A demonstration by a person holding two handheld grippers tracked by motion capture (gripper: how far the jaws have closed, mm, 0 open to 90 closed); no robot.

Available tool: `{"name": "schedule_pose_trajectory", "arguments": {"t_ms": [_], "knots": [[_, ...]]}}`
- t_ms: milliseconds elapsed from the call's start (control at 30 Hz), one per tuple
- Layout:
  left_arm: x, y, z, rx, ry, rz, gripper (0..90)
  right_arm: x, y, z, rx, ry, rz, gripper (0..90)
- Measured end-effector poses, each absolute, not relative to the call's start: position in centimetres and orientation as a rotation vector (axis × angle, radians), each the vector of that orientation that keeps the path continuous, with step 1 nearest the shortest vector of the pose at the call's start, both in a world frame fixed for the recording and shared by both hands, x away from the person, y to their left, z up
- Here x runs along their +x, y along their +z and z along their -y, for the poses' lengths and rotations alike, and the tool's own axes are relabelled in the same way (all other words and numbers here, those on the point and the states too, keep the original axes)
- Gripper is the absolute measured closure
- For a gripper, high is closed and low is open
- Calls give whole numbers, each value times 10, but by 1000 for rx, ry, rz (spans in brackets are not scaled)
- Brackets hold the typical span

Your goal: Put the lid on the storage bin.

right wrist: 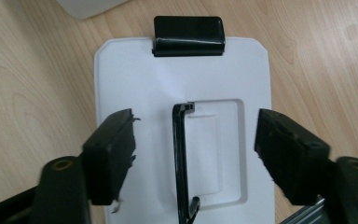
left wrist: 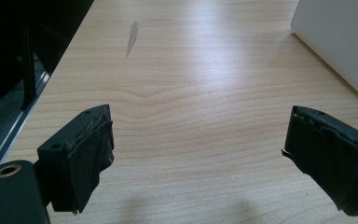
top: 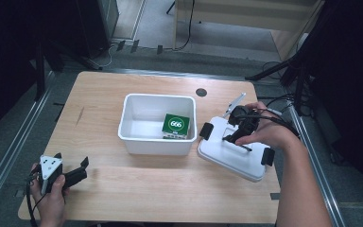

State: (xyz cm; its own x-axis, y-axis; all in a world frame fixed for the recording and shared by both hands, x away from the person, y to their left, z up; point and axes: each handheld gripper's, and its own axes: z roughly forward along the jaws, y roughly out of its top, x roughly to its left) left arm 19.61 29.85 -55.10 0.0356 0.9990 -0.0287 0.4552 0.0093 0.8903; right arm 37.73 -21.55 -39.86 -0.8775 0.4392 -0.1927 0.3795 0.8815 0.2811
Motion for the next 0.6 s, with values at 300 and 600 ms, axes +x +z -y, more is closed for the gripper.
{"name": "schedule_pose_trajectory", "arguments": {"t_ms": [300, 600], "knots": [[196, -551, -299, 1549, 901, -1522, 83, 377, -413, 227, 618, 332, -2811, 519], [196, -551, -299, 1548, 900, -1522, 83, 378, -428, 238, 650, 302, -2849, 580]]}}
